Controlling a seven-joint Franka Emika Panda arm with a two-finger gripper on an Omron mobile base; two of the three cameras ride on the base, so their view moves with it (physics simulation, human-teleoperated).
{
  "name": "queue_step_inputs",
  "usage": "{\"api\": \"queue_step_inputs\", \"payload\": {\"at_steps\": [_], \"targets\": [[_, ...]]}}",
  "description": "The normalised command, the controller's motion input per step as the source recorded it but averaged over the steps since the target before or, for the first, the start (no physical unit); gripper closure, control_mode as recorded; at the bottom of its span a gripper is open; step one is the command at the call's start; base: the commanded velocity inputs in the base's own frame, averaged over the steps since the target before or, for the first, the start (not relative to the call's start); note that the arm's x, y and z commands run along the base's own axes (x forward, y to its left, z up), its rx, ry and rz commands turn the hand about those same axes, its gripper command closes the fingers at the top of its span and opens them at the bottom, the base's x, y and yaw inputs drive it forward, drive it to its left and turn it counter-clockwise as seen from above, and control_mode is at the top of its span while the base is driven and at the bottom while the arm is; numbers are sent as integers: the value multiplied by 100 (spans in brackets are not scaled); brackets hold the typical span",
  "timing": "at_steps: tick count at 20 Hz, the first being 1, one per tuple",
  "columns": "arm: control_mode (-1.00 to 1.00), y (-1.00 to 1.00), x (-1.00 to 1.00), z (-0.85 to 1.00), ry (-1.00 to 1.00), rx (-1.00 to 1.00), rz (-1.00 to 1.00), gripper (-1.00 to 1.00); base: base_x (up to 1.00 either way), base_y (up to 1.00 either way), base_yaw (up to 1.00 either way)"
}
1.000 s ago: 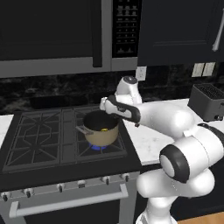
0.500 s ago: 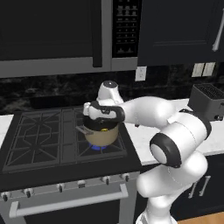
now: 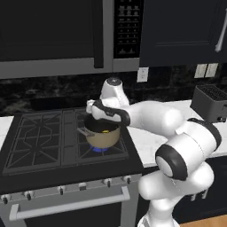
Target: Put the lemon and lime in the pot. Retrieve the spatula and lightly stir the vegetables in the pot.
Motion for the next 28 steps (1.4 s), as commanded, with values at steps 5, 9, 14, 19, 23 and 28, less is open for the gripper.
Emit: {"api": "queue_step_inputs", "payload": {"at_steps": [5,9,14,19,23,28], "targets": [[-100,-81,-89,10,-5,1,-5,-100,0,0,0],[-100,-99,-43,0,-1,0,-6,-100,0,0,0],[-100,-100,9,0,1,4,-8,-100,0,0,0],[-100,-100,54,-8,6,8,-4,-100,0,0,0],[-100,-95,76,-26,13,6,-6,-100,0,0,0],[-100,-46,93,-46,19,2,-6,-100,0,0,0]]}}
